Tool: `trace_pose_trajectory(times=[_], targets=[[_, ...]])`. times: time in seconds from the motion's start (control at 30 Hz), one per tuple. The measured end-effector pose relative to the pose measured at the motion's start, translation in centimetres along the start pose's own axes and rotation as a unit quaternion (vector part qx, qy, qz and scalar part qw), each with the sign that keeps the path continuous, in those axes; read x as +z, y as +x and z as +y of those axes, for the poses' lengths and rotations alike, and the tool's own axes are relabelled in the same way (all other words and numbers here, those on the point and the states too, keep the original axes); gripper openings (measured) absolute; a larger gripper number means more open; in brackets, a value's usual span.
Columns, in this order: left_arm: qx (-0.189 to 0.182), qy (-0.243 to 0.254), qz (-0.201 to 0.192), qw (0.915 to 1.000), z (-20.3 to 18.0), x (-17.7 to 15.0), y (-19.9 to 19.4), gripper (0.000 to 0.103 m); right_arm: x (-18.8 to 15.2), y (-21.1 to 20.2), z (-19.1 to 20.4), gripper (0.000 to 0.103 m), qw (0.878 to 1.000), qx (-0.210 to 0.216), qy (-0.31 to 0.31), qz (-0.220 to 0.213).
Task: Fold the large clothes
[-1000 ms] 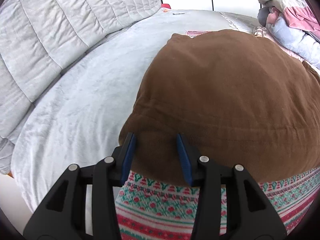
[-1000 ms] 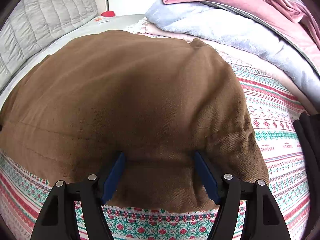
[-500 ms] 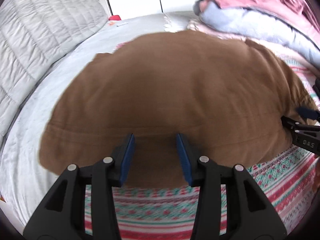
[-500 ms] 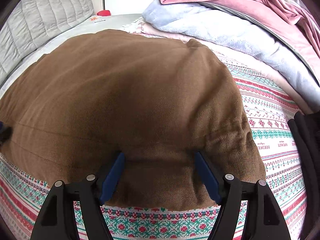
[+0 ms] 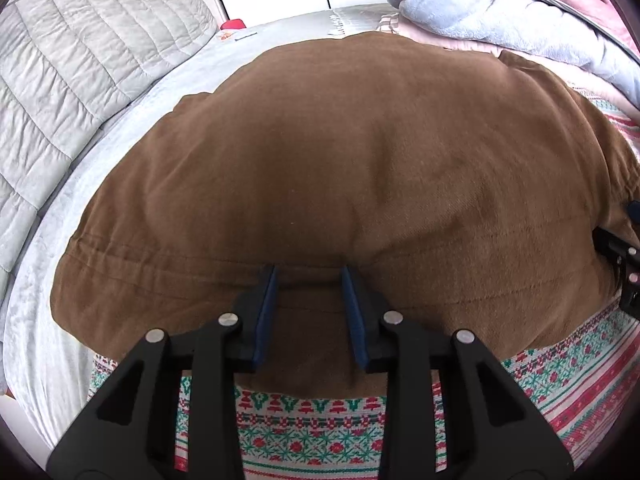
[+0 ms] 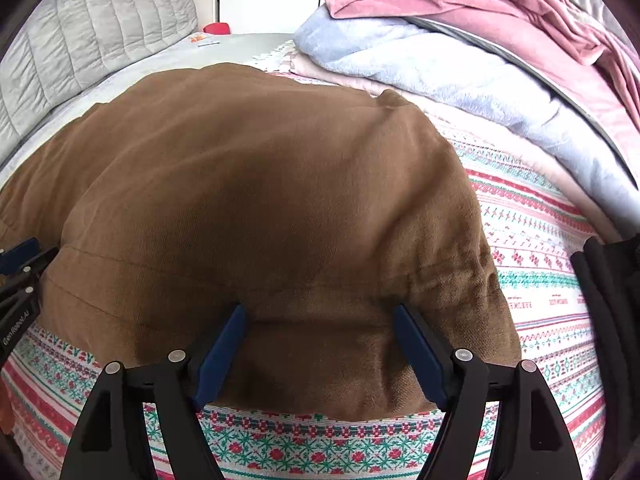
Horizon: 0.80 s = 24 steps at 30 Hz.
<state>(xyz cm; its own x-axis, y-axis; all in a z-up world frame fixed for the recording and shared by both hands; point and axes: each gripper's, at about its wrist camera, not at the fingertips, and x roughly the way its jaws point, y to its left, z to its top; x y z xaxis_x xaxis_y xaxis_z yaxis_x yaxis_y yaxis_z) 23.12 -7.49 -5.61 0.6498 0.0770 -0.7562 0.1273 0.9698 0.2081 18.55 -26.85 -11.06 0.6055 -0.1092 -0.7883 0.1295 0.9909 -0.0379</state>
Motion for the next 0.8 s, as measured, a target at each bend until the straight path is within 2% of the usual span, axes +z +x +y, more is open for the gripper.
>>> trace_pose_trajectory(times=[0.07,0.2,0.3,0.37,0.47,0.6,0.67,0.73,0.8], targets=[[-0.004,-0.011,0.002,0.9999,0.3,0.4,-0.6,0.034,0.0,-0.6,-0.1,0.08,1.0,-0.002,0.001,-0.002],[-0.027,-0.015,-0.022,0.9993,0.2,1.0,-2.0,0.036,0.0,-2.4,-2.1,0.081,0.999,0.01,0.044,-0.005],[-0.017,-0.005,-0.008,0.9998,-0.6,0.8,-0.8,0.036,-0.3,-1.5,-3.6,0.082,0.998,0.003,0.061,0.013],[-0.016,-0.012,-0.004,0.9998,-0.7,0.7,-0.2,0.036,-0.6,-0.7,-3.6,0.083,0.999,0.01,0.051,0.016],[-0.014,-0.012,-0.001,0.9998,-0.7,0.8,-0.1,0.036,-0.8,-0.4,-2.5,0.085,1.0,-0.013,0.018,0.007],[-0.013,-0.003,-0.005,0.9999,-0.9,0.8,-0.3,0.036,-0.4,-0.5,-2.5,0.085,0.999,-0.012,0.027,0.014],[-0.009,0.007,-0.007,0.9999,-0.9,1.0,-0.6,0.036,-0.4,-1.3,-2.1,0.085,0.999,-0.024,0.02,0.011],[-0.02,0.001,-0.005,0.9998,-0.5,1.7,-1.2,0.036,-0.4,-2.7,-2.0,0.085,0.999,-0.04,0.012,0.001],[-0.041,-0.006,-0.012,0.999,0.0,2.7,-1.6,0.036,-0.6,-4.6,-2.4,0.085,0.999,-0.027,0.025,-0.013]])
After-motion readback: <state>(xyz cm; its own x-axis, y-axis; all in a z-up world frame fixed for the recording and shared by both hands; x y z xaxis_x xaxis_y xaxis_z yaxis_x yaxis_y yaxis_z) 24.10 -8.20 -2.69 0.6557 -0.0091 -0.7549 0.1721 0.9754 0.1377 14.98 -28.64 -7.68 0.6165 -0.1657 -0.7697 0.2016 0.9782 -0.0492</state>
